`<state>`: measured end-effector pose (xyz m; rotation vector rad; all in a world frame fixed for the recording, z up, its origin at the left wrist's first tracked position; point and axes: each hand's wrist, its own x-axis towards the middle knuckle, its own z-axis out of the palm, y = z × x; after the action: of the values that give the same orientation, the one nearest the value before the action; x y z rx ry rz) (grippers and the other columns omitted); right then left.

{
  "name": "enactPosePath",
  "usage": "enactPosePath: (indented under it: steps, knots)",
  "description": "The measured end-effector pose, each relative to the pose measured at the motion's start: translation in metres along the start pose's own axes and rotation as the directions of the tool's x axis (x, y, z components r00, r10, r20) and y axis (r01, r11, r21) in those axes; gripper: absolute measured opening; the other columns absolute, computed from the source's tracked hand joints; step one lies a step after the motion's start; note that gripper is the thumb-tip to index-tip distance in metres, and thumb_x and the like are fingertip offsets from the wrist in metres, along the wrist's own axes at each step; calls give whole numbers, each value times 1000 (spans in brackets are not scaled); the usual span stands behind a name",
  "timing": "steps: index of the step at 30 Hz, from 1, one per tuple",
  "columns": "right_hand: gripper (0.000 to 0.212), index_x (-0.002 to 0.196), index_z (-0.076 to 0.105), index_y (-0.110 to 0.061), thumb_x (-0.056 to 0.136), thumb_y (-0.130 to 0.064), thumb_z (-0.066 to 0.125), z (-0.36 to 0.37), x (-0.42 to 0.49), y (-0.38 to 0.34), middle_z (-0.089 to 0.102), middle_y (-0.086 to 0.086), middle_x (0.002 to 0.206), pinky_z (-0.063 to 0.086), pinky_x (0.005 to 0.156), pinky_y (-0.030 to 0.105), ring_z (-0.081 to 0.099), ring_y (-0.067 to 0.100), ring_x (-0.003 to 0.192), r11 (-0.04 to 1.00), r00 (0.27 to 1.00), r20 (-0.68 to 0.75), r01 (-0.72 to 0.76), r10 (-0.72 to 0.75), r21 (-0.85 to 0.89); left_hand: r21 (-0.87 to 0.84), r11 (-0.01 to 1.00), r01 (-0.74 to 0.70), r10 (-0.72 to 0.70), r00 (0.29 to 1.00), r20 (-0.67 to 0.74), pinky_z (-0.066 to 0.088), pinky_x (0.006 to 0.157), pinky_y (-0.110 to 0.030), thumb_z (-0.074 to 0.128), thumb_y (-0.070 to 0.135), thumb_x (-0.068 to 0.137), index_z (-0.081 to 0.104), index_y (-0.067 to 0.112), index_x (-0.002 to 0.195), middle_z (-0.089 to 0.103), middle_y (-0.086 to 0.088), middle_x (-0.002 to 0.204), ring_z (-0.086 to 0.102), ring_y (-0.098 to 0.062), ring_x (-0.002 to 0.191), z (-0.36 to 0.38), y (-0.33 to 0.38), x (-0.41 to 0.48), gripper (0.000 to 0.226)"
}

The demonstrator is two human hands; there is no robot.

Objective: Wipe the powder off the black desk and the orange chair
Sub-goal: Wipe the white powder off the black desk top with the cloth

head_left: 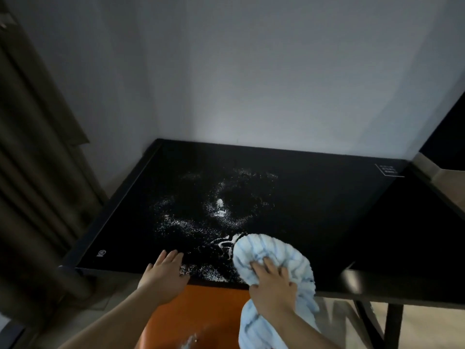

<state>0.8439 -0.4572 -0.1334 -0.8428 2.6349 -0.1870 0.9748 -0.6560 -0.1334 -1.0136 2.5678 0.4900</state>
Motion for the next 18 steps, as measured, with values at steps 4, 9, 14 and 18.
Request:
enactPosePath:
  steps: [4,9,14,18]
  knots:
    - [38,122,54,-36,88,-24,45,5,-3,-30,44,-20,134,35,96,31,32,15,125,985,997,-59,61,-53,161,9,997,-72,72,996,45,9,119,-38,32,47,98,5,20,151,-4,4,159,-8,-18,146,-2,-20,8,66]
    - [31,106,67,-29,84,-22,48,-9,-3,-41,64,-4,108,38,89,24,51,16,110,988,982,-158,119,-102,101,69,982,-174,169,983,70,8,119,-37,30,34,100,1,19,151,-9,3,159,-9,-18,146,-9,-39,15,60]
    - [30,116,52,-30,87,-24,45,-1,-11,-46,55,-7,119,34,89,33,38,21,121,965,943,-237,-194,233,175,38,969,-246,240,963,122,2,119,-36,31,16,99,-3,19,151,-14,3,158,-14,-18,145,-11,-48,17,62]
    - [31,114,56,-30,87,-21,44,21,-23,-73,57,-7,114,34,84,31,42,20,116,993,987,-123,-89,99,82,29,961,-275,268,953,141,0,118,-35,33,5,95,-3,18,151,-15,3,158,-15,-18,145,-8,-57,18,68]
